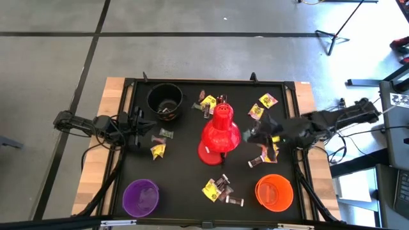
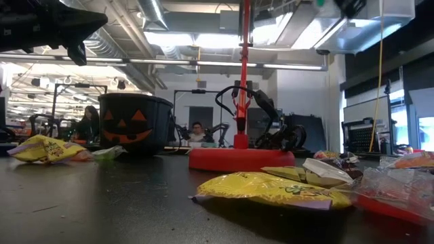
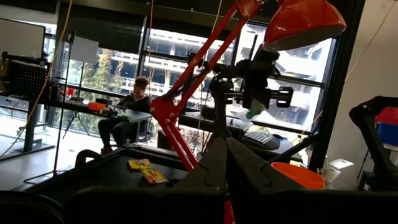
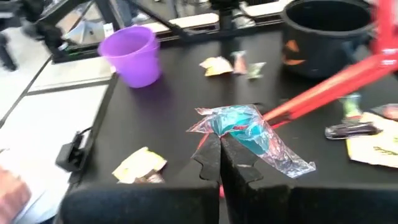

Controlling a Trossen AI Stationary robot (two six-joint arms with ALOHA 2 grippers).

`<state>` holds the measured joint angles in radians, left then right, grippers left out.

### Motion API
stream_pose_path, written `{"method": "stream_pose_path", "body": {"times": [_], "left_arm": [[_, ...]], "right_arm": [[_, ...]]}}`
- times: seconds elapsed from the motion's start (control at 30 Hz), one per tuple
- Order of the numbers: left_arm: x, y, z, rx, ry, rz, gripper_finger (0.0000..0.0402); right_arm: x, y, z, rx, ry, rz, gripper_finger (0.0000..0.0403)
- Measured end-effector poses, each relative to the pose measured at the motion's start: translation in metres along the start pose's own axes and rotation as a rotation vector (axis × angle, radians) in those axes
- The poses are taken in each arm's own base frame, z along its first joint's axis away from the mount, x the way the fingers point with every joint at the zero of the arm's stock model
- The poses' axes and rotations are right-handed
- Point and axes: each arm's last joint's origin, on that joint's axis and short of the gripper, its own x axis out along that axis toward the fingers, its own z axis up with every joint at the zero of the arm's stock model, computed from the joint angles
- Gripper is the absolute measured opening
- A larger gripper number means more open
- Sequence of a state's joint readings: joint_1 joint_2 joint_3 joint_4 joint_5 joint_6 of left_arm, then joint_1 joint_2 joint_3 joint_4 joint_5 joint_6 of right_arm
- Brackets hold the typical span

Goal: Organize candy in baskets
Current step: Put the blue gummy into the orange bucket

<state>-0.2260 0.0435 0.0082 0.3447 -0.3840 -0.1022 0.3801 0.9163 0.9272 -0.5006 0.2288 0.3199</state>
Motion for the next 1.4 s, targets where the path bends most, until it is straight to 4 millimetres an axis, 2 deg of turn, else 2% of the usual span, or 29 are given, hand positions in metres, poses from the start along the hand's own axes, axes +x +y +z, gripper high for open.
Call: {"method": "stream_pose_path", "body": {"times": [0.1, 0.43, 0.67, 1.0, 1.4], "left_arm": [[0.000, 0.000, 0.000, 0.000, 0.000, 0.000, 0.0000], [0.000, 0.000, 0.000, 0.000, 0.001, 0.000, 0.0000], [0.000, 0.000, 0.000, 0.000, 0.000, 0.000, 0.0000], [0.000, 0.000, 0.000, 0.000, 0.000, 0.000, 0.0000], [0.000, 0.000, 0.000, 0.000, 0.000, 0.000, 0.0000]], "right_arm": [[-0.001, 0.019, -0.005, 0.001, 0.041, 0.038, 0.0000], [0.011, 0.067, -0.048, 0.053, 0.339, 0.112, 0.0000], [0.009, 0.093, -0.068, 0.097, 0.449, 0.163, 0.0000], [-0.006, 0.109, -0.080, 0.196, 0.463, 0.171, 0.0000], [-0.006, 0.109, -0.080, 0.283, 0.480, 0.156, 0.0009]]}}
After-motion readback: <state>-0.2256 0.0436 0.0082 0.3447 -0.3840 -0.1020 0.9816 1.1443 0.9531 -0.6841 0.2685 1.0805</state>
